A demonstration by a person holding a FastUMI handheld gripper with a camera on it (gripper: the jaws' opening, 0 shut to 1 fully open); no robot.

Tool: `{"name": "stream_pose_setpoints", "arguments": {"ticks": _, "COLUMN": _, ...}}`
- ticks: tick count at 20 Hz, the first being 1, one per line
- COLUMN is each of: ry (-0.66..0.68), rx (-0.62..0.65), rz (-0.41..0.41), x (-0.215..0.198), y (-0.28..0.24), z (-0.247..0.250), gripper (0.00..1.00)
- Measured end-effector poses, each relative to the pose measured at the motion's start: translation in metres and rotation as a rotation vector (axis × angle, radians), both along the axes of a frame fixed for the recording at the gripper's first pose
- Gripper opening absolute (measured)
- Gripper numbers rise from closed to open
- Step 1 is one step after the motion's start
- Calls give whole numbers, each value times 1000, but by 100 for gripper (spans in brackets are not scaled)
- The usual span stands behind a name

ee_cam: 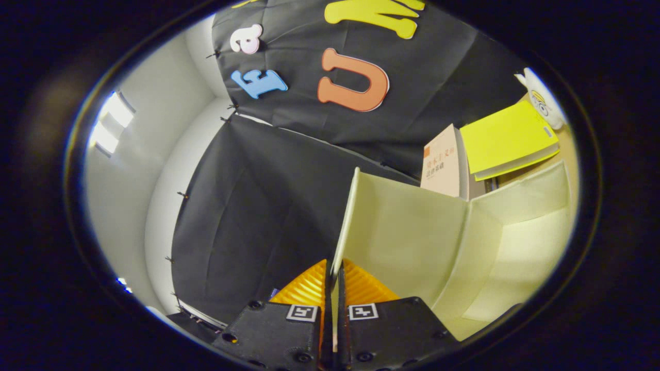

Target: Open the storage box then place both shoes into the box .Put the left shoe in first, then the right shoe, with the right side of both shoes facing outward in a uniform manner.

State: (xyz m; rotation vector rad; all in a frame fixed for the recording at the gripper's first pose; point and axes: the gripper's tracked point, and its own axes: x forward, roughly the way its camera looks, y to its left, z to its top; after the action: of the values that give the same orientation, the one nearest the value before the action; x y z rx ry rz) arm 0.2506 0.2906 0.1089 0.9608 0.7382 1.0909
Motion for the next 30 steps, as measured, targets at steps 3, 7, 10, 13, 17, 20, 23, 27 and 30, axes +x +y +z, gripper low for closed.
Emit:
{"name": "stream_pose_setpoints", "arguments": {"ticks": 3, "ry": -16, "rx": -40, "rz": -19, "x": 7, "y": 38, "z": -1, "gripper": 12}}
{"name": "stream_pose_setpoints", "arguments": {"ticks": 7, "ry": -44, "rx": -108, "rz": -70, "x": 11, "y": 60, "z": -5, "gripper": 78}}
{"name": "stream_pose_setpoints", "arguments": {"ticks": 10, "ry": -50, "rx": -173, "rz": -99, "x": 5, "y": 54, "z": -19, "gripper": 99}}
{"name": "stream_pose_setpoints", "arguments": {"ticks": 13, "ry": -45, "rx": -295, "rz": -159, "x": -2, "y": 31, "z": -31, "gripper": 99}}
{"name": "stream_pose_setpoints", "arguments": {"ticks": 17, "ry": -68, "rx": -448, "rz": -242, "x": -19, "y": -9, "z": -47, "gripper": 100}}
{"name": "stream_pose_setpoints", "arguments": {"ticks": 20, "ry": -15, "rx": -651, "rz": -335, "x": -20, "y": -50, "z": -78, "gripper": 100}}
{"name": "stream_pose_setpoints", "arguments": {"ticks": 23, "ry": -48, "rx": -739, "rz": -354, "x": -26, "y": -77, "z": -78, "gripper": 100}}
{"name": "stream_pose_setpoints", "arguments": {"ticks": 27, "ry": -46, "rx": -882, "rz": -406, "x": -37, "y": -128, "z": -95, "gripper": 100}}
{"name": "stream_pose_setpoints", "arguments": {"ticks": 30, "ry": 17, "rx": -965, "rz": -449, "x": -41, "y": -173, "z": -117, "gripper": 100}}
